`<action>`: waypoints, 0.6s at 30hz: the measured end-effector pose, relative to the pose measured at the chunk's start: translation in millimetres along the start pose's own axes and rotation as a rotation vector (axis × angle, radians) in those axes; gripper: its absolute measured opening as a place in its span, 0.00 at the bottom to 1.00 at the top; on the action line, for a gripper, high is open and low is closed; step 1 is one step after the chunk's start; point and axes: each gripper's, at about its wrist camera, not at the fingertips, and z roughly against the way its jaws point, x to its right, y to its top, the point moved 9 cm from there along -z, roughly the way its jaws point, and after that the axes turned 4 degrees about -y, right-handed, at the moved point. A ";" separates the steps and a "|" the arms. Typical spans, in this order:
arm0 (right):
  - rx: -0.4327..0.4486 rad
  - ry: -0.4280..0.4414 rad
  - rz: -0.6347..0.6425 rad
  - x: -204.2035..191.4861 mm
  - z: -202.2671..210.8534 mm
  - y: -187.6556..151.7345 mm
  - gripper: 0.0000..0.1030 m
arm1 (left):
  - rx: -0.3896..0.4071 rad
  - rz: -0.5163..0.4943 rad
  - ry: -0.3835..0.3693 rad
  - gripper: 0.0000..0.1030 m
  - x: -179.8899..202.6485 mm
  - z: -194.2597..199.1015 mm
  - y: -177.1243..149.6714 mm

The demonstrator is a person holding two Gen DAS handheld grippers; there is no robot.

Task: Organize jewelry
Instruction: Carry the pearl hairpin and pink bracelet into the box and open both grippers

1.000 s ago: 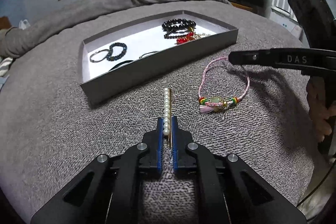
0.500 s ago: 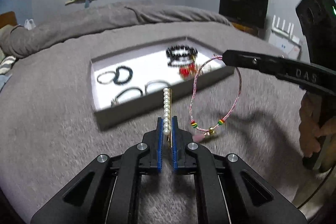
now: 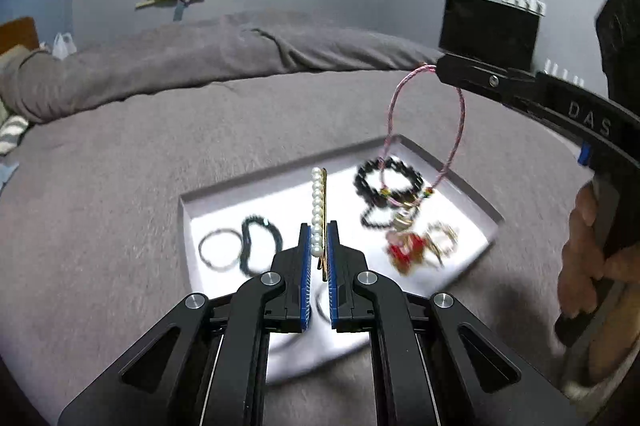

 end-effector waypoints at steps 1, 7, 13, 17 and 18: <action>-0.011 0.011 -0.022 2.7 -10.2 0.5 0.05 | -0.005 0.009 0.003 0.08 -3.8 -7.4 5.3; -0.092 0.011 -0.031 6.1 -57.6 -11.2 0.05 | -0.097 0.031 0.025 0.08 -12.1 -49.4 3.4; -0.186 0.003 -0.014 3.5 -80.4 -29.8 0.05 | -0.190 0.022 0.037 0.08 -13.9 -80.0 -21.3; -0.275 -0.037 -0.013 7.7 -91.4 -47.0 0.05 | -0.208 0.021 0.041 0.08 -13.7 -85.4 -27.4; -0.282 -0.047 -0.018 10.0 -91.3 -49.0 0.05 | -0.214 0.016 0.051 0.08 -14.0 -87.0 -29.8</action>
